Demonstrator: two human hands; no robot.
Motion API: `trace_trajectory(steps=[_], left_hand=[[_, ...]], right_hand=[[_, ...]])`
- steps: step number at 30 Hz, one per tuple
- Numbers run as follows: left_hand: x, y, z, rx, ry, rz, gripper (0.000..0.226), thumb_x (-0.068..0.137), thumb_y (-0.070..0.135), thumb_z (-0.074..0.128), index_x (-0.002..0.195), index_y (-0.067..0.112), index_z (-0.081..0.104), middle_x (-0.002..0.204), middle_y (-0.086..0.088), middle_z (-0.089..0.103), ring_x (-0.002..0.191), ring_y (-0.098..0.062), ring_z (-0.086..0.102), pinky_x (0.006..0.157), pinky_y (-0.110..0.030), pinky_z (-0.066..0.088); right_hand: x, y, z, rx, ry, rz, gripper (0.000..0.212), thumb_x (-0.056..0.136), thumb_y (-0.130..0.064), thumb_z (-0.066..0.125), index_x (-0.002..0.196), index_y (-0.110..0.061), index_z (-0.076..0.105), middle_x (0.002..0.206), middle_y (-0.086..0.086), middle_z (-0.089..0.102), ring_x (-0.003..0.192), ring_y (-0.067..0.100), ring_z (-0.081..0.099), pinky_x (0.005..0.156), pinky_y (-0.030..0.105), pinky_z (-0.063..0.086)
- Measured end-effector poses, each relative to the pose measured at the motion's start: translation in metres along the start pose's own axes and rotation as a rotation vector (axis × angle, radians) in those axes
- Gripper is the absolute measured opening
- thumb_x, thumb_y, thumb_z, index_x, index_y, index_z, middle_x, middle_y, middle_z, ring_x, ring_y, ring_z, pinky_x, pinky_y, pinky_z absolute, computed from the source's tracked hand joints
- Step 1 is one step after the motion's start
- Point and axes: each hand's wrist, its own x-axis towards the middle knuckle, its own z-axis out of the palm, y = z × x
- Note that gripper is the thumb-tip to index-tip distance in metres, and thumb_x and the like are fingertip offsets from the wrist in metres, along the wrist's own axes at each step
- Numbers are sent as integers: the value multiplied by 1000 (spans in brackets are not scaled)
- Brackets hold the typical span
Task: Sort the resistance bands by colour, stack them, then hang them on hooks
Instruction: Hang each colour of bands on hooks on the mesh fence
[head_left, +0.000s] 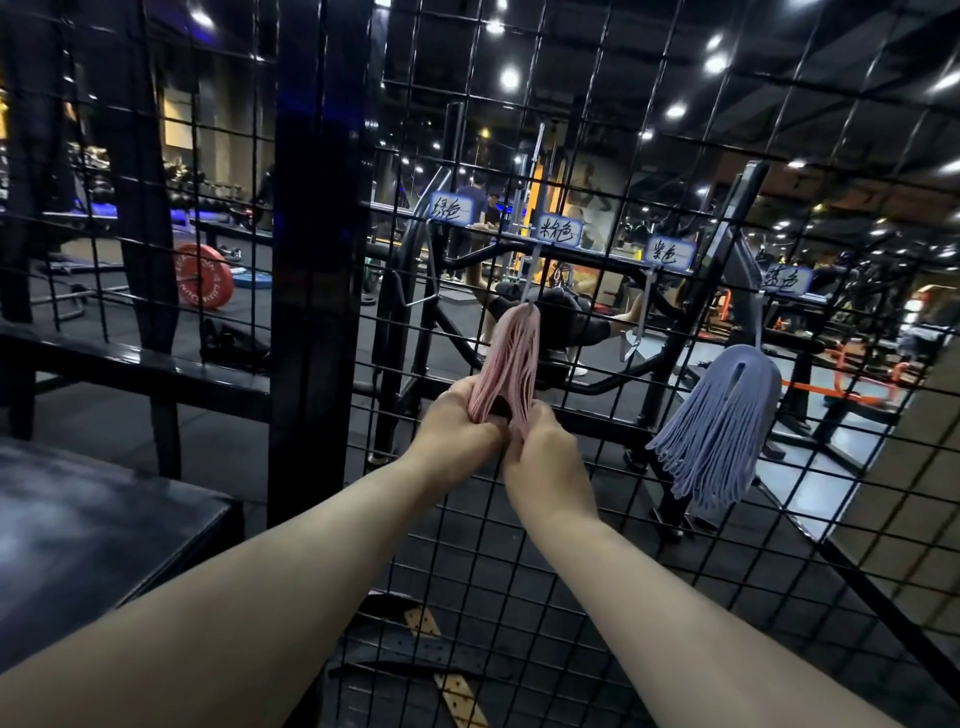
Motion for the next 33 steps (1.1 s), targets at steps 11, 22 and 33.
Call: trace_trajectory(steps=[11,22,33], left_hand=[[-1,-15,6,73,107,-6,21,95,28,58,109,24,43,101,-4,64,88,-17,67,74,-39,60],[-10,-30,4,256,57,52,14,99,30,50,113,28,53,86,13,68,77,1,64,65,-18,51],[-16,-34,4,285,124,18,8,92,34,57,95,28,58,76,5,69,68,-12,66,68,-44,58]], right_hand=[[-7,-2,6,-121,-59,-42,22,104,-25,34,124,-18,35,124,8,53,107,29,58,76,37,46],[-9,10,8,-597,5,-265,46,104,-13,38,147,2,28,99,13,70,86,28,72,64,33,55],[-14,9,0,-475,-60,-228,23,101,-25,43,113,-8,53,98,12,69,91,32,69,66,34,48]])
